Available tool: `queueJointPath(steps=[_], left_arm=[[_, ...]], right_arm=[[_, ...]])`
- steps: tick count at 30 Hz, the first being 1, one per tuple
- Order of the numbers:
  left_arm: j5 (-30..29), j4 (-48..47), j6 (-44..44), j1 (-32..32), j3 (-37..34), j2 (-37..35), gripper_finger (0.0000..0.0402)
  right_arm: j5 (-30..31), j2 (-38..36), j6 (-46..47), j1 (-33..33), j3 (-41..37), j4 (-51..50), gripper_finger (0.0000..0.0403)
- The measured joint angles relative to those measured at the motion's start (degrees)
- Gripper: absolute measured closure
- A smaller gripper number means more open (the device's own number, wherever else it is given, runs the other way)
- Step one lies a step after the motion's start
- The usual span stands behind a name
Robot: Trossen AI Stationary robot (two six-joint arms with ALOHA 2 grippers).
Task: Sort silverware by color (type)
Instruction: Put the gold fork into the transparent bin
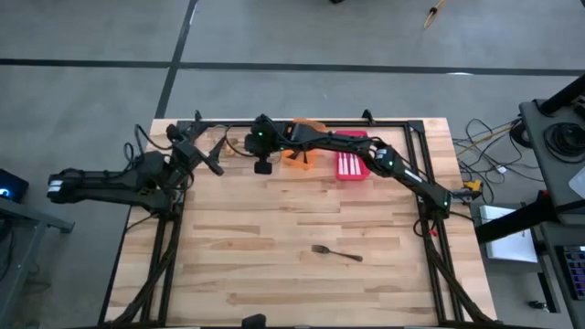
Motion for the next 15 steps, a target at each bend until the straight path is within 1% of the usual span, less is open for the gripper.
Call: queueJointPath(steps=[2,5,7,10,11,15], left_arm=[[0.19,-2.87,0.4,0.02,0.02,0.58,0.0154],[0.73,-9.69,0.64,0.02,0.02,2.64,0.0154],[0.79,-13.76,-0.37,0.06,0.02,4.65,0.0156],[1.12,-17.12,-1.46,0.91,0.02,8.24,0.0162],[2.15,-18.68,-1.65,1.46,0.15,9.5,0.0164],[9.58,-25.91,-1.92,4.56,2.53,14.2,0.0173]], right_arm=[[0.04,0.0,0.09,-0.02,0.0,0.06,0.039],[0.11,0.0,0.2,-0.02,0.0,0.03,0.039],[0.11,0.0,0.22,-0.02,0.0,0.02,0.039],[0.09,0.0,0.11,0.0,0.02,0.01,0.039],[0.1,0.0,0.0,-0.02,0.02,-0.03,0.039],[0.09,0.0,-0.2,0.0,0.02,-0.44,0.039]])
